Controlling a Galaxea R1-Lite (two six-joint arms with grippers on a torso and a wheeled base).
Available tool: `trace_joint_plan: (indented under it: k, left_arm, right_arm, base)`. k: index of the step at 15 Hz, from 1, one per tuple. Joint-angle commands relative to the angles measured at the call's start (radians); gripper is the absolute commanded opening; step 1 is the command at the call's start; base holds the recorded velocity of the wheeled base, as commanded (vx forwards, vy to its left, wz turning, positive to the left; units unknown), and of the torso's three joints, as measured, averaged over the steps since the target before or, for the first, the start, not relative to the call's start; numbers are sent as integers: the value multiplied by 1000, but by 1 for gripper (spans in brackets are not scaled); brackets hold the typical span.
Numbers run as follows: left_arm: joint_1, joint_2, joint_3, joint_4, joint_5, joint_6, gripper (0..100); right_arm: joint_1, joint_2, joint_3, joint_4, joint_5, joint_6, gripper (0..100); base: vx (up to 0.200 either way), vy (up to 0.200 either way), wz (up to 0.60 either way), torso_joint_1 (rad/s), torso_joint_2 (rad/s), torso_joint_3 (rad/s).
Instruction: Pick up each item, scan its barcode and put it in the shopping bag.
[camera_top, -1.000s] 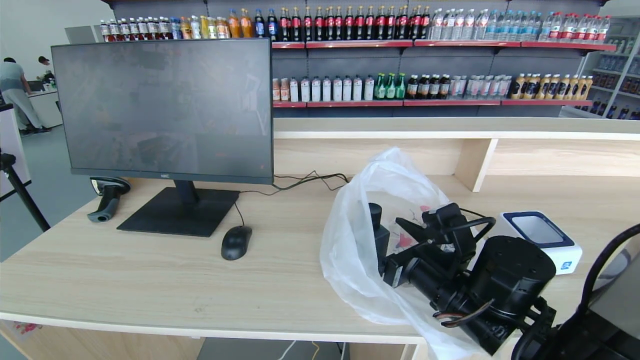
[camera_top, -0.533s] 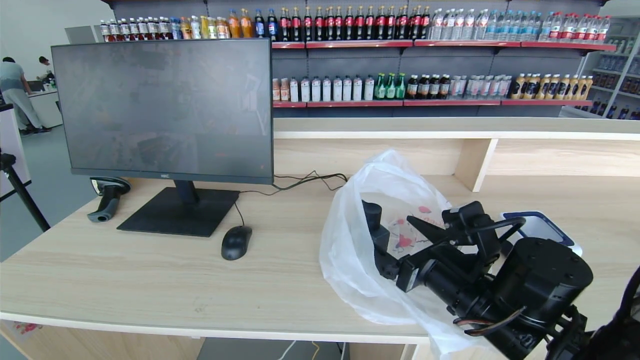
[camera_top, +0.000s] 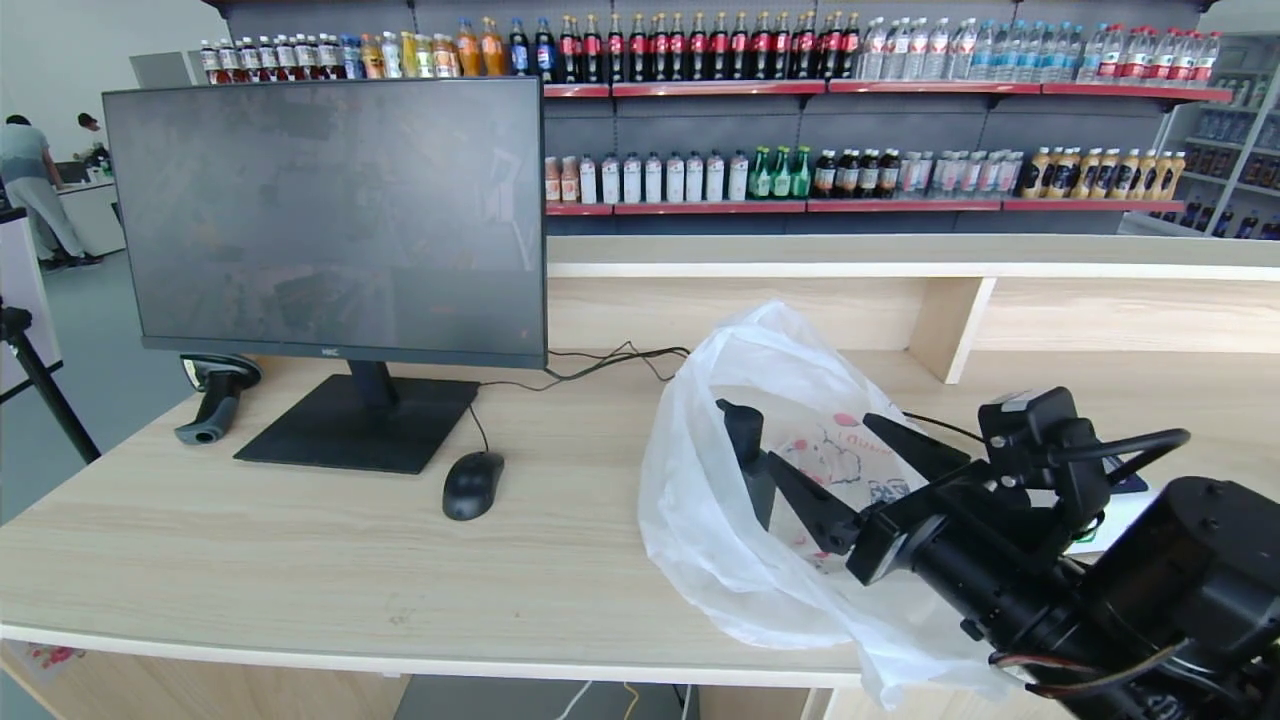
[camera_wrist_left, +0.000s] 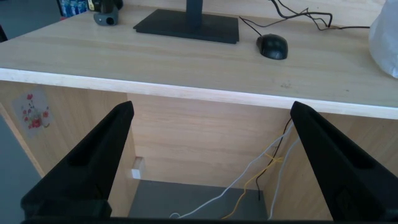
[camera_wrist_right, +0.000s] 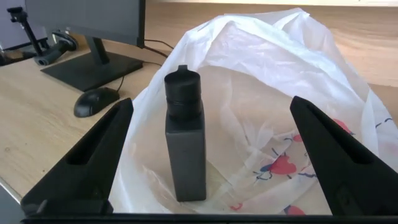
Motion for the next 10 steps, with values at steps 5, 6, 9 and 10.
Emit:
trace_joint_plan:
  k: [5, 6, 9, 10]
  left_arm:
    - [-1, 0, 0, 0, 0, 4, 100]
    - [-1, 0, 0, 0, -1, 4, 100]
    - [1, 0, 0, 0, 0, 3, 100]
    - [-1, 0, 0, 0, 0, 3, 100]
  right_arm:
    - [2, -88, 34, -1, 0, 13, 100]
    - [2, -87, 34, -1, 0, 13, 100]
    - [2, -84, 31, -1, 1, 13, 100]
    - [2, -82, 33, -1, 0, 11, 100]
  base:
    - [0, 0, 0, 0, 0, 0]
    - [0, 0, 0, 0, 0, 0]
    - [-67, 0, 0, 1, 1, 1]
    - [-200, 0, 0, 2, 2, -2]
